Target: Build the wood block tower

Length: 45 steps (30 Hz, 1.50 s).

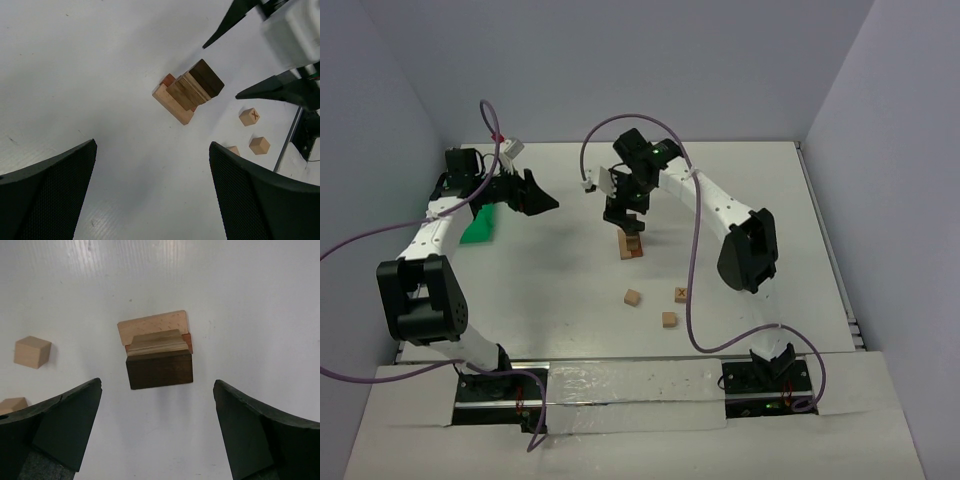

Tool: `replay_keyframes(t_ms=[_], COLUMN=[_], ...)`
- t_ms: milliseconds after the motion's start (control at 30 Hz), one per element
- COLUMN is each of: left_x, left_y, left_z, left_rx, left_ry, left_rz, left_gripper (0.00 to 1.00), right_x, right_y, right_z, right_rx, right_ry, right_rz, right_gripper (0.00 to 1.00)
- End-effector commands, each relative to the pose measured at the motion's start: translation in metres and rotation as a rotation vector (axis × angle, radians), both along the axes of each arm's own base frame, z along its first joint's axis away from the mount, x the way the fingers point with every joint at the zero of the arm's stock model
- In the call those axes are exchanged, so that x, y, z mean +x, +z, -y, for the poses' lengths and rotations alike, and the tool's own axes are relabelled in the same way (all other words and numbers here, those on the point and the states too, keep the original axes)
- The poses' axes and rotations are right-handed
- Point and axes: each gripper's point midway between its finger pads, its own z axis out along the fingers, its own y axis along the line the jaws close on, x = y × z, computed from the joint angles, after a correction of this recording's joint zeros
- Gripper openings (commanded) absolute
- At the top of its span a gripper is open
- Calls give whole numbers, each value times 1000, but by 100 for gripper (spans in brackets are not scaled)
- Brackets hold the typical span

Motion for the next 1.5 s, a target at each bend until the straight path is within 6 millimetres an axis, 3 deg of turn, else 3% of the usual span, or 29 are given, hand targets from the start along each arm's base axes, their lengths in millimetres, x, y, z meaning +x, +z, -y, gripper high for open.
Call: replay_keyframes(t_ms=[0,133,300,333,400,433,467,567,600,733,800,967,1033,1133,1467], left_x=[-12,-29,-53,-57,-75,-83,-94,-126,-137,-157,-164,-174,-176,-176,-170], left_y=[28,50,58,59,45,41,37,7,-7,-28,-48,-92,-101,-120,-156], left_z=[-6,-5,7,13,30,37,47,82,96,129,144,164,170,178,193], left_rx=[-7,4,83,100,199,229,237,323,356,406,442,518,521,529,623], left_ry=[-1,-12,-92,-123,-179,-208,-257,-422,-485,-619,-701,-859,-894,-926,-951], left_rz=[79,180,283,315,327,338,350,361,350,351,349,376,392,413,498], left_gripper=[99,99,95,94,88,86,85,80,79,73,72,73,72,70,70], right_x=[-8,-17,-23,-27,-34,-41,-43,-52,-57,-77,-86,-99,-100,-99,-97], right_y=[114,150,154,145,135,113,119,90,71,43,30,7,1,-1,1], right_z=[5,26,65,67,95,106,108,145,160,188,201,213,214,214,211], right_rx=[207,254,293,290,303,284,303,311,295,279,267,305,319,341,358], right_ry=[-74,-117,-213,-222,-292,-321,-327,-437,-484,-569,-615,-699,-719,-744,-753], right_rz=[184,253,242,210,189,144,162,116,70,21,1,-91,-115,-140,-171], right_gripper=[100,100,100,100,100,100,100,100,100,100,100,100,100,100,100])
